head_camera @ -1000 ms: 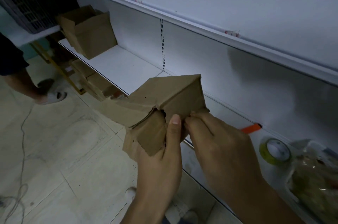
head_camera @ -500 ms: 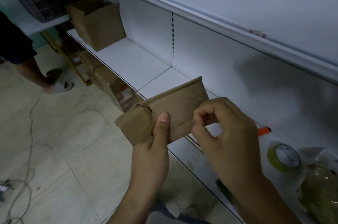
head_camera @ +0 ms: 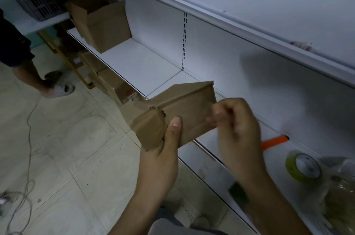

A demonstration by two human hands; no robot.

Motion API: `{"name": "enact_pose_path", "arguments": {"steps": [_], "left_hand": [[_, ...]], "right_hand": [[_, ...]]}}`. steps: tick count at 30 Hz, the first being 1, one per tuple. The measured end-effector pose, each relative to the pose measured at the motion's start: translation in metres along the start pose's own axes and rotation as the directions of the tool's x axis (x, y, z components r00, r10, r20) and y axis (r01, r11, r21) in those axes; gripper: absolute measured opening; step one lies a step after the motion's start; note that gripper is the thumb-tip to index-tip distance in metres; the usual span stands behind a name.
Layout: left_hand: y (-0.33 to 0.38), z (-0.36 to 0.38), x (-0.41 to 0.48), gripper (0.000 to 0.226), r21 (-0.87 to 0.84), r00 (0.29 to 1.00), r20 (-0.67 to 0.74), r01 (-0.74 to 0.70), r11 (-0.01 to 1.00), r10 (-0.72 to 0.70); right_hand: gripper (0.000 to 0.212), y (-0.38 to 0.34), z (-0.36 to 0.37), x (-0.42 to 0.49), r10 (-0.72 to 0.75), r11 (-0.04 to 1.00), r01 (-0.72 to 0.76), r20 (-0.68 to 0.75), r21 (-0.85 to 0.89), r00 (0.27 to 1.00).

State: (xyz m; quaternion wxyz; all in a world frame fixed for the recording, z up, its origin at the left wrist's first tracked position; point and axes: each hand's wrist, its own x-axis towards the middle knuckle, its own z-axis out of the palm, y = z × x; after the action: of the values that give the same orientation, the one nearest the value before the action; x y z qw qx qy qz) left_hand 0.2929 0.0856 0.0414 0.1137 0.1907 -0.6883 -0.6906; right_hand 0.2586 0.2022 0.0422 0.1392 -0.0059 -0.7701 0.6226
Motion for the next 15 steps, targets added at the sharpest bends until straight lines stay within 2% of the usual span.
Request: {"name": "enact_pose_path", "arguments": {"steps": [1,2,3,5,7,9,10,12,14,15], "left_hand": [[-0.003,-0.005,0.007,0.011,-0.012,1.0,0.01,0.021,1.0,-0.02],[-0.006,-0.01,0.013,0.022,-0.037,0.998,0.034,0.058,0.998,-0.057],[-0.01,-0.015,0.019,0.032,-0.057,0.993,0.072,0.098,0.994,-0.094],[-0.015,-0.017,0.024,0.039,-0.072,0.979,0.119,0.177,0.982,-0.168],[-0.019,-0.014,0.024,0.029,-0.087,0.969,0.089,0.238,0.967,-0.231],[-0.022,-0.009,0.024,0.021,-0.112,0.965,0.041,0.26,0.959,-0.257],[-0.023,-0.008,0.025,0.02,-0.101,0.969,0.014,0.247,0.964,-0.247],[-0.025,-0.005,0.026,0.021,-0.056,0.982,-0.028,0.184,0.981,-0.186],[-0.027,0.0,0.023,0.025,-0.016,0.992,-0.072,0.098,0.995,-0.099],[-0.029,0.002,0.02,0.027,0.004,0.995,-0.089,0.043,0.999,-0.043]], "right_hand": [[0.015,-0.003,-0.009,0.009,0.249,0.919,-0.236,-0.001,0.316,0.968],[0.015,-0.001,-0.02,0.017,0.407,0.76,-0.361,0.038,0.54,0.913],[0.016,0.001,-0.031,0.024,0.481,0.636,-0.395,0.059,0.663,0.875],[0.017,0.004,-0.04,0.027,0.542,0.553,-0.419,0.071,0.721,0.837],[0.02,0.013,-0.038,0.022,0.606,0.482,-0.476,0.114,0.736,0.788],[0.036,0.018,-0.039,0.016,0.654,0.434,-0.533,0.152,0.726,0.741],[0.048,0.019,-0.039,0.013,0.652,0.465,-0.539,0.14,0.703,0.745],[0.062,0.017,-0.036,0.006,0.571,0.655,-0.533,0.112,0.537,0.814],[0.055,0.012,-0.026,-0.008,0.403,0.881,-0.426,0.143,0.205,0.904],[0.068,0.01,-0.019,-0.017,0.346,0.93,-0.363,0.196,0.058,0.918]]}}
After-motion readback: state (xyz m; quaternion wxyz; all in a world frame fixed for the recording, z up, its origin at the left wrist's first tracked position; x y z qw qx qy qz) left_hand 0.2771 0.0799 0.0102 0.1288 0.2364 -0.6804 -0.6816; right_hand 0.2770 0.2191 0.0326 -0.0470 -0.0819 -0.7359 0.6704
